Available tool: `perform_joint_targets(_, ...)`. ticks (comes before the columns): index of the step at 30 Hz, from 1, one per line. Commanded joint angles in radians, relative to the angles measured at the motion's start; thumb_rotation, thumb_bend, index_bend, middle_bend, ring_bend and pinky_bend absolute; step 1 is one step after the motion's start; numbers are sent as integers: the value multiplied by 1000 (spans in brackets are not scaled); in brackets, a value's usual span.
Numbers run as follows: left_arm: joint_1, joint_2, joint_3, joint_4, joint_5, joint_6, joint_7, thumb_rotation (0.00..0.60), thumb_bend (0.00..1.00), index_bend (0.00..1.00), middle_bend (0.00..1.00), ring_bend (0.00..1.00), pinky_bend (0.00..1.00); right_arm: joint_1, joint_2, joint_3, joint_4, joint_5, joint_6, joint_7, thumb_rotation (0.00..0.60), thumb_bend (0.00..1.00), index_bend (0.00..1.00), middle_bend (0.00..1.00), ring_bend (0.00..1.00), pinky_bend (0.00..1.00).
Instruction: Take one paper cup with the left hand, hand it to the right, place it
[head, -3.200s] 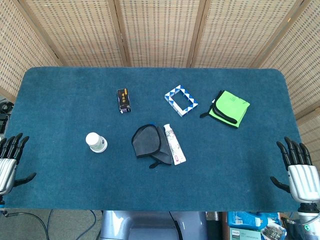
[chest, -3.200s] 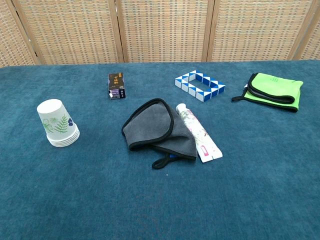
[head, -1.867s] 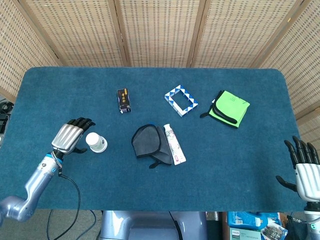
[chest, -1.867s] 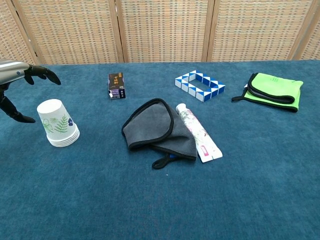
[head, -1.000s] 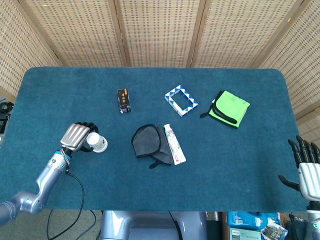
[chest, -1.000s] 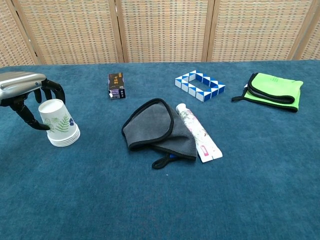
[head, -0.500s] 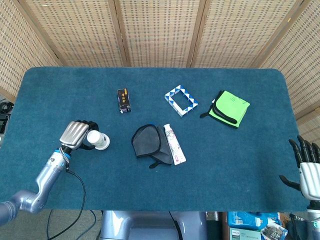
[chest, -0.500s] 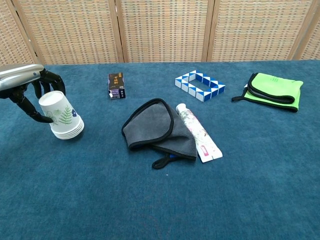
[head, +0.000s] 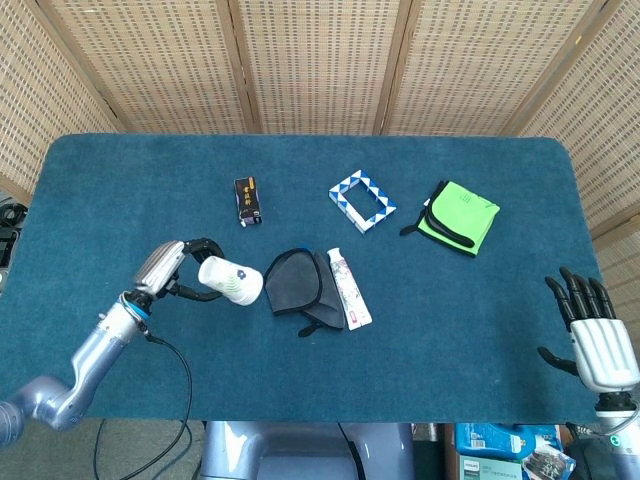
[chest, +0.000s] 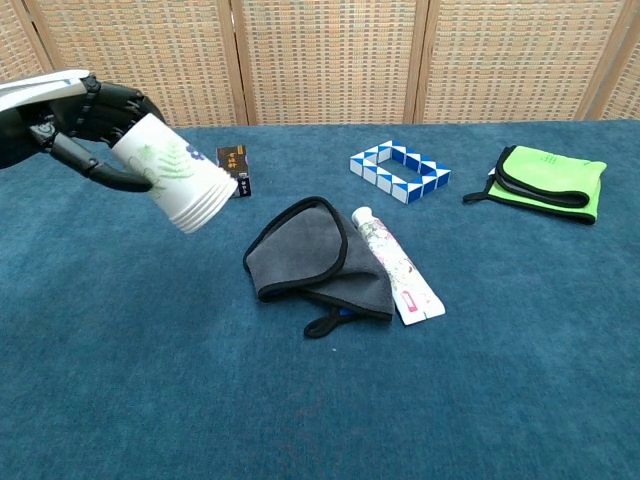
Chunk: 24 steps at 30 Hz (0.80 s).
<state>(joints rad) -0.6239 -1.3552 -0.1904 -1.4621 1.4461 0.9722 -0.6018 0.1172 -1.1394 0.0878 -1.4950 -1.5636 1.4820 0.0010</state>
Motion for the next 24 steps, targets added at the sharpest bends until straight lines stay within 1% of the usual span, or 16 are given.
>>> perform_joint_targets(1,-55,-30,-35,-27,30,-29,-231,600,121,514,470,437,421,39,-27,7,74,-65,21,49,600,0,97,0,0,0)
perform_joint_targets(4,-79,-95,-47,10,15,-38,-312,600,123,516,470,437,421,70,-43,13,124,-110,36,89,600,1,151,0,0,0)
perform_joint_targets(6,-92,-123,-51,26,5,-50,-347,600,132,522,470,437,421,86,-50,15,148,-131,40,104,600,11,171,0,0,0)
perform_joint_targets(9,-123,-170,-65,49,-28,-98,-440,600,142,528,470,437,421,116,-68,21,194,-164,54,137,600,42,192,0,0,0)
perform_joint_targets(15,-178,-244,-89,110,-58,-157,-512,600,181,529,470,437,421,155,-95,34,239,-188,73,174,600,92,237,16,0,0)
perform_joint_targets(20,-219,-279,-115,147,-73,-191,-545,600,185,542,477,437,421,187,-113,34,253,-217,82,195,600,166,283,32,0,0)
perform_joint_targets(24,-255,-302,-147,167,-99,-225,-580,600,185,544,479,437,421,231,-132,44,261,-248,87,194,600,204,318,40,0,0)
